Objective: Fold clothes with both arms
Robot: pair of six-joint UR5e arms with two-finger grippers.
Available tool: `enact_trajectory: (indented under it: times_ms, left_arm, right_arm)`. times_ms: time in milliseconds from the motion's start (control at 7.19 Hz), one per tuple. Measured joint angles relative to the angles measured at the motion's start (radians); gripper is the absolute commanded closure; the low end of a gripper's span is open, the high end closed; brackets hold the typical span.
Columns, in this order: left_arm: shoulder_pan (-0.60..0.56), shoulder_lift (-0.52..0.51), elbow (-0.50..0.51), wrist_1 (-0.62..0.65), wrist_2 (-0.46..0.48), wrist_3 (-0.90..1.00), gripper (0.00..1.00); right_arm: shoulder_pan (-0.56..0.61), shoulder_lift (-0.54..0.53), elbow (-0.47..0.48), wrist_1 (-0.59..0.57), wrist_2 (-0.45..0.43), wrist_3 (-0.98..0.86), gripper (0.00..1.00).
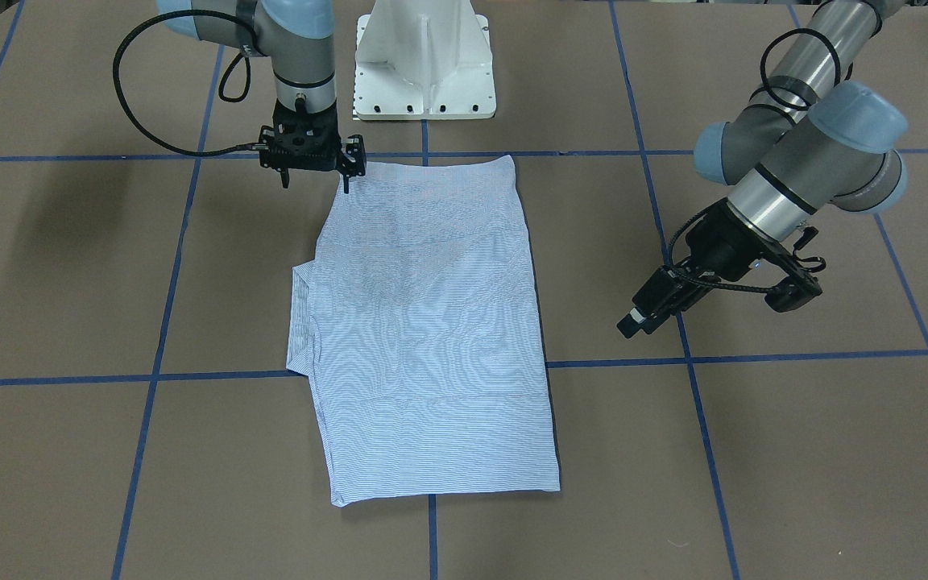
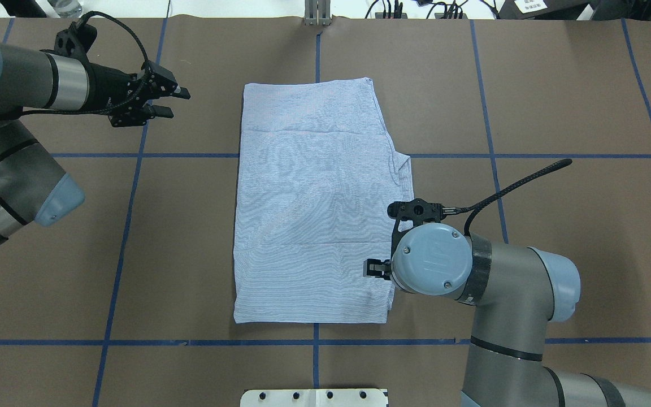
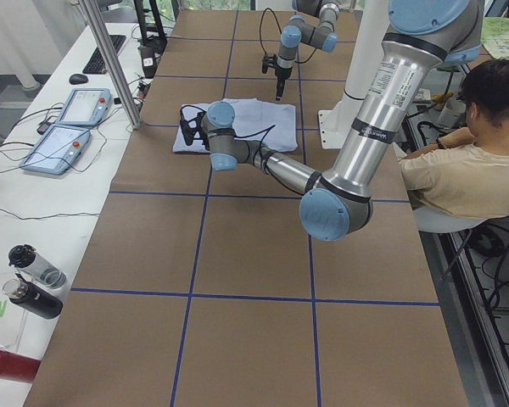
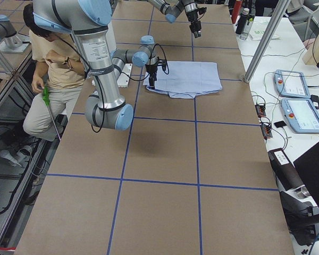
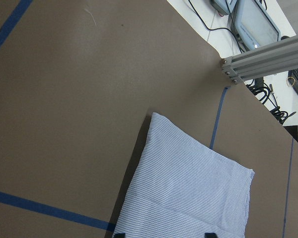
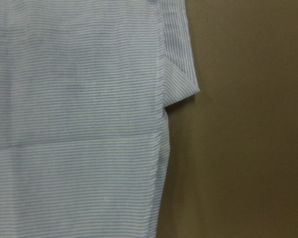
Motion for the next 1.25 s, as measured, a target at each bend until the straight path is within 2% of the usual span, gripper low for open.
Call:
enact_trajectory:
  times_ms: [278,556,834,1251]
  left_arm:
    - [0.002,0.005,0.000,0.000,0.001,0.000,0.39]
    - [0.003,0.006,0.001,0.000,0.004,0.000,0.38]
    - [0.005,0.006,0.001,0.000,0.006,0.000,0.38]
    - [0.006,0.006,0.002,0.000,0.009,-0.005,0.38]
  right_arm:
    - [-0.013,-0.018,-0.005,0.133,0.002,0.242,0.00]
    - [-0.018,-0.024,-0.007,0.193,0.001,0.417,0.00]
    - [-0.037,-0.060,-0.048,0.338,-0.005,0.462,0.00]
    - [-0.044,-0.079,-0.066,0.392,-0.039,0.640,0.04]
